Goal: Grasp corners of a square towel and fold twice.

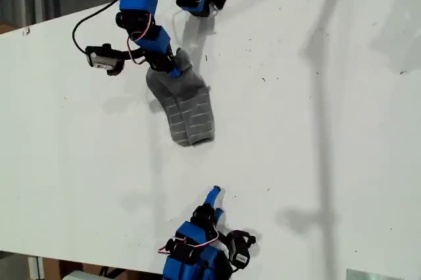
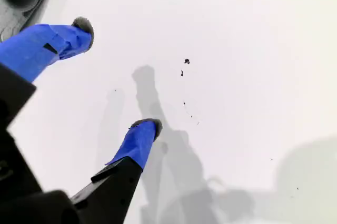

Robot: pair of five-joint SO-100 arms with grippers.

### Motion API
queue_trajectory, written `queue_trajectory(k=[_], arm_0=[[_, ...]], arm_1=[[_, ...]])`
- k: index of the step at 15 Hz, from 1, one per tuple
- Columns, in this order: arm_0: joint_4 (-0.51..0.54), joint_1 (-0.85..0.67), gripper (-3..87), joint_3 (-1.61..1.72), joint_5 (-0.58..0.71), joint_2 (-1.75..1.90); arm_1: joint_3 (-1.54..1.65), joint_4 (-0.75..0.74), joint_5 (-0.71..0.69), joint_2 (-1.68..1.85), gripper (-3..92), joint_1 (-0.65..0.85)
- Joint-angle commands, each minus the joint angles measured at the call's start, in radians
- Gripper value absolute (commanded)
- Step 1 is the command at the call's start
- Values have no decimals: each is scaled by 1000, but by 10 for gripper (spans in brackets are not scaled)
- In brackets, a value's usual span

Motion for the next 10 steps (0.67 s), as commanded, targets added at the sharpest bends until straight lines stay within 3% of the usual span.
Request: queue_trajectory(k=[1,5,8,10], arm_0=[[-18,17,317,-6,-12,15],[-46,32,317,23,-29,21],[-61,32,316,40,-26,23],[-75,28,316,52,-25,23]], arm_1=[[-238,-86,-112,-164,-1,-37],[-643,-54,-170,-611,-1,-46],[-801,-80,-276,-732,220,-78],[-811,-132,-331,-695,270,-107]])
